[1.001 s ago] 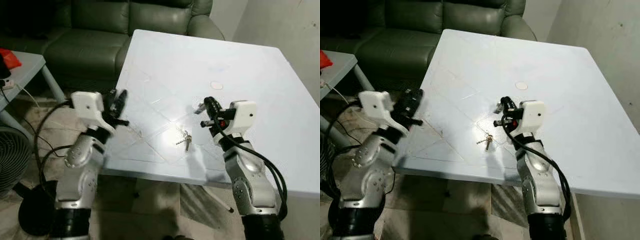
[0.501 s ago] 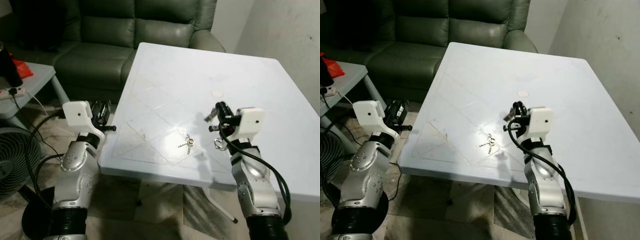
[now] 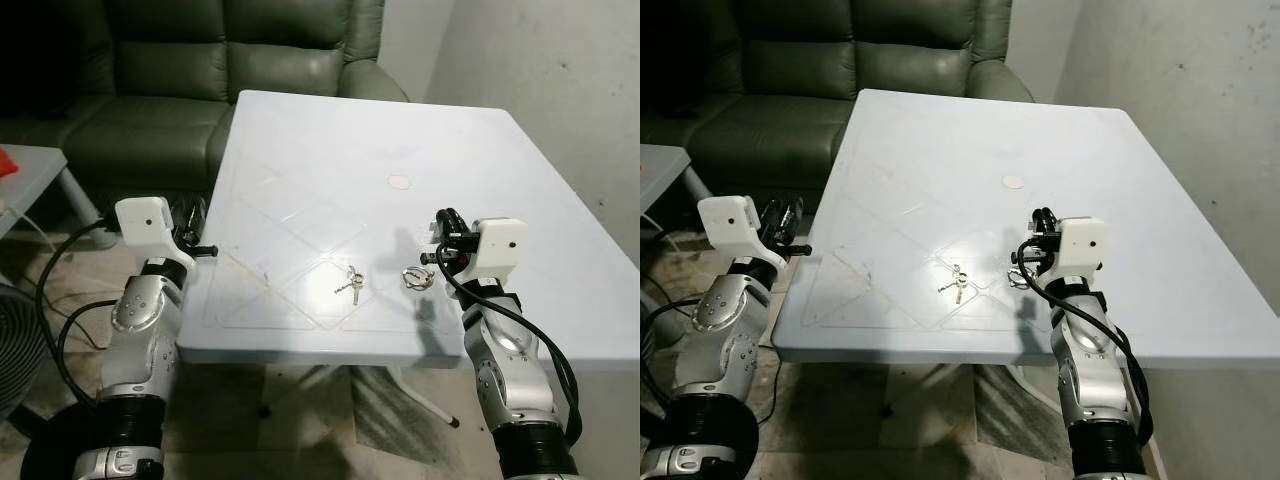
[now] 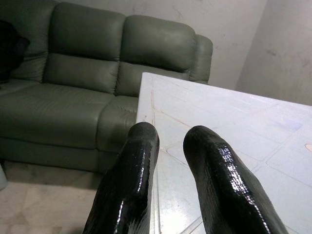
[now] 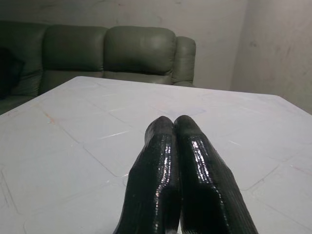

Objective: Hang keys on a hook

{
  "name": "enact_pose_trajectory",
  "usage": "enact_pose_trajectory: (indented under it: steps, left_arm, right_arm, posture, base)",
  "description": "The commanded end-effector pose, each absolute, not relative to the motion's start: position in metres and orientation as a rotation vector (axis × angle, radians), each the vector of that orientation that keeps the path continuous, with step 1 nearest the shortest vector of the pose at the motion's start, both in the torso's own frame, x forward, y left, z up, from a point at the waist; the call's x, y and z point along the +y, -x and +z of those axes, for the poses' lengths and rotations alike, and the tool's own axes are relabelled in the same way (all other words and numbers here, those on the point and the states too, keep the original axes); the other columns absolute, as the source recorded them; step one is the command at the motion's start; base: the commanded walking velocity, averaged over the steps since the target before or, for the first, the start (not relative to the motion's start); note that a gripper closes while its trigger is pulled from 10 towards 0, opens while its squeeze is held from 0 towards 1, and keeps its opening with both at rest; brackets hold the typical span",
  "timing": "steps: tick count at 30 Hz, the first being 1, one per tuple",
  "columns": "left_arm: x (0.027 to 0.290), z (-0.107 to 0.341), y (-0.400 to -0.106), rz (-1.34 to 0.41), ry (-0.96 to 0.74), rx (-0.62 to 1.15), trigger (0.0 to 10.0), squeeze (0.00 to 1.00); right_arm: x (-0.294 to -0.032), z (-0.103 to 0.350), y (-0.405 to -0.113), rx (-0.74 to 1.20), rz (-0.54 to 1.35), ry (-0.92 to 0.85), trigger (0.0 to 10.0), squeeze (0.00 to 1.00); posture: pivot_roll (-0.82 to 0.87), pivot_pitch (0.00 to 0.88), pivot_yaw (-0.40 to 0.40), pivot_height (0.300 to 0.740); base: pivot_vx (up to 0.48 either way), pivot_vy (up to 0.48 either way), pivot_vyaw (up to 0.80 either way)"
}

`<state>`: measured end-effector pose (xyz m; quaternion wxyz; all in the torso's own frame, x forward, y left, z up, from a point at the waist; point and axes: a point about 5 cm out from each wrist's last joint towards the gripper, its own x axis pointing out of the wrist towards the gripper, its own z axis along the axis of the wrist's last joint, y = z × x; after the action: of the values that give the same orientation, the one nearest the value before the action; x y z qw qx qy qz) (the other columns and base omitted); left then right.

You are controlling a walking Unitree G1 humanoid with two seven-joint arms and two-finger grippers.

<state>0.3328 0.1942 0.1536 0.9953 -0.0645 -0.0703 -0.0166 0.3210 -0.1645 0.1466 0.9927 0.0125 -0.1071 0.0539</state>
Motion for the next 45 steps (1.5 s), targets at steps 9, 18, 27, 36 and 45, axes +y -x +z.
enact_pose_trajectory:
  steps: [9, 18, 27, 36, 45]
  left_arm:
    - [0.194, 0.155, -0.340, -0.043, 0.154, -0.127, 10.0, 0.00]
    - [0.192, 0.156, -0.342, -0.050, 0.155, -0.127, 10.0, 0.00]
    - [0.190, 0.153, -0.342, -0.042, 0.141, -0.124, 10.0, 0.00]
    - [0.189, 0.150, -0.341, -0.047, 0.132, -0.105, 10.0, 0.00]
    - [0.186, 0.149, -0.342, -0.074, 0.130, -0.096, 10.0, 0.00]
  right_arm:
    - [-0.166, 0.146, -0.322, -0.219, 0.083, -0.019, 10.0, 0.00]
    - [-0.168, 0.145, -0.321, -0.219, 0.076, -0.016, 10.0, 0.00]
    - [-0.169, 0.143, -0.319, -0.210, 0.072, -0.011, 10.0, 0.00]
    - [-0.169, 0.142, -0.319, -0.204, 0.076, -0.006, 10.0, 0.00]
    - [-0.168, 0.141, -0.319, -0.199, 0.080, 0.000, 10.0, 0.00]
  posture:
    - [-0.07, 0.000, -0.008, 0.740]
    - [-0.08, 0.000, -0.005, 0.740]
    - [-0.08, 0.000, -0.009, 0.740]
    - [-0.08, 0.000, -0.014, 0.740]
    - [-0.08, 0.000, -0.014, 0.740]
  base:
    - [0.000, 0.256, -0.77]
    - [0.000, 0.461, -0.77]
    - [0.000, 0.103, -0.77]
    - [0.000, 0.000, -0.77]
    - [0.000, 0.000, -0.77]
